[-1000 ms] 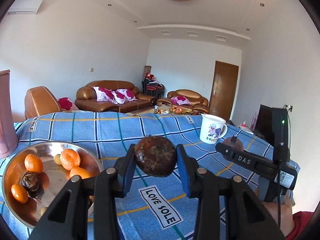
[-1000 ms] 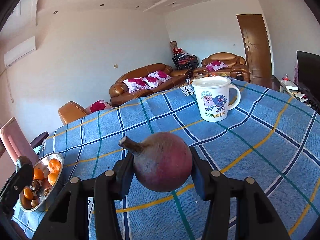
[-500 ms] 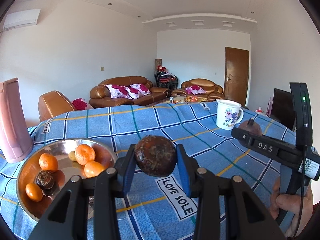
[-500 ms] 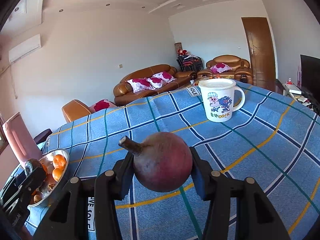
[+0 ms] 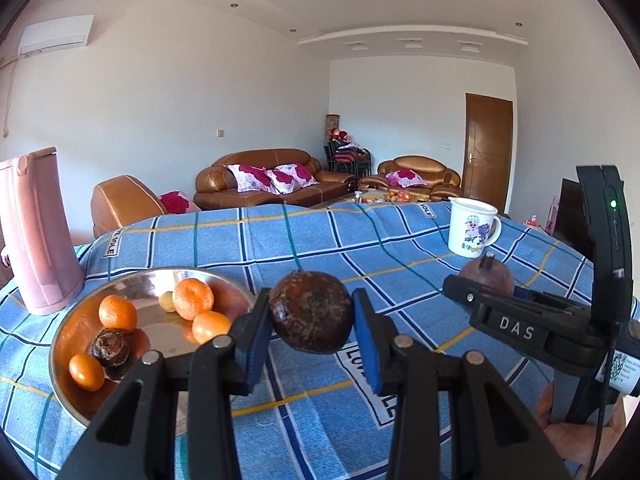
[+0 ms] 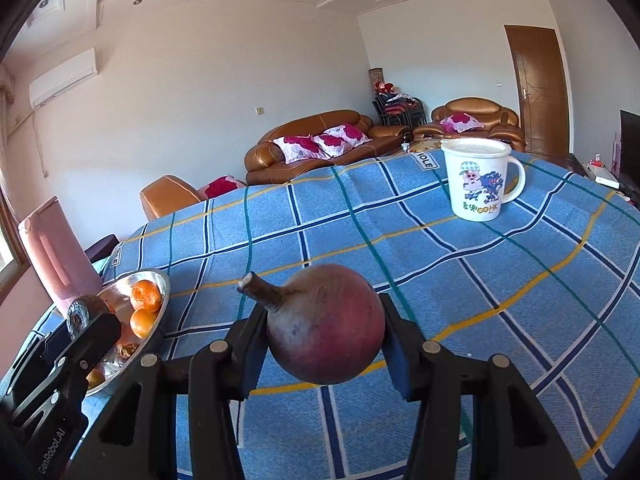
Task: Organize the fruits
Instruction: 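Carry the mangosteen and purple-red fruit over the steel bowl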
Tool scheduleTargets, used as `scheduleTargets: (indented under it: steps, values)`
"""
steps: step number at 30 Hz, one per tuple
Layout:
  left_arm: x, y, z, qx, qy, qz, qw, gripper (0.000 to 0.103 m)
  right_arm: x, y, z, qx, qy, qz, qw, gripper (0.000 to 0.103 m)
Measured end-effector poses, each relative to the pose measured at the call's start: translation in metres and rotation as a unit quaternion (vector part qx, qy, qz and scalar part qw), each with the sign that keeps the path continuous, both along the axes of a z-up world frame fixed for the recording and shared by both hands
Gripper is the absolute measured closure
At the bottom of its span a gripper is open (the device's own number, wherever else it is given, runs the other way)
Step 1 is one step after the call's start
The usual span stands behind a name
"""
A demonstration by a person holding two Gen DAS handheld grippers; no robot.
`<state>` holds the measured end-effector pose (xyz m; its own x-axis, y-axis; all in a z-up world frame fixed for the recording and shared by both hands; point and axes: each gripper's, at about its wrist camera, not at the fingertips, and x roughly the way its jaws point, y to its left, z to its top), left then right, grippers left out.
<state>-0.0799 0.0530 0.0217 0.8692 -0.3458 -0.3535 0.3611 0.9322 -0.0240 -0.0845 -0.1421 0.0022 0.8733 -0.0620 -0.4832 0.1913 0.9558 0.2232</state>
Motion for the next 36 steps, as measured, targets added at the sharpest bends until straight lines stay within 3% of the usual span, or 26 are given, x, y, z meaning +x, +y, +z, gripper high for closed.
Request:
scheduleTargets:
  steps: [13, 24, 36]
  values:
    - [0.007, 0.083, 0.0, -0.016, -0.001, 0.084, 0.9963, 0.062, 0.014, 0.065, 0.0, -0.024, 0.003, 0.061, 0.998, 0.05]
    - [0.009, 0.158, -0.002, -0.038, 0.004, 0.165, 0.9856, 0.063, 0.026, 0.137, -0.001, -0.047, 0.007, 0.141, 0.989, 0.05]
    - [0.007, 0.197, -0.005, -0.014, -0.002, 0.211, 0.9773, 0.063, 0.035, 0.195, -0.008, -0.023, 0.024, 0.19, 0.981, 0.05]
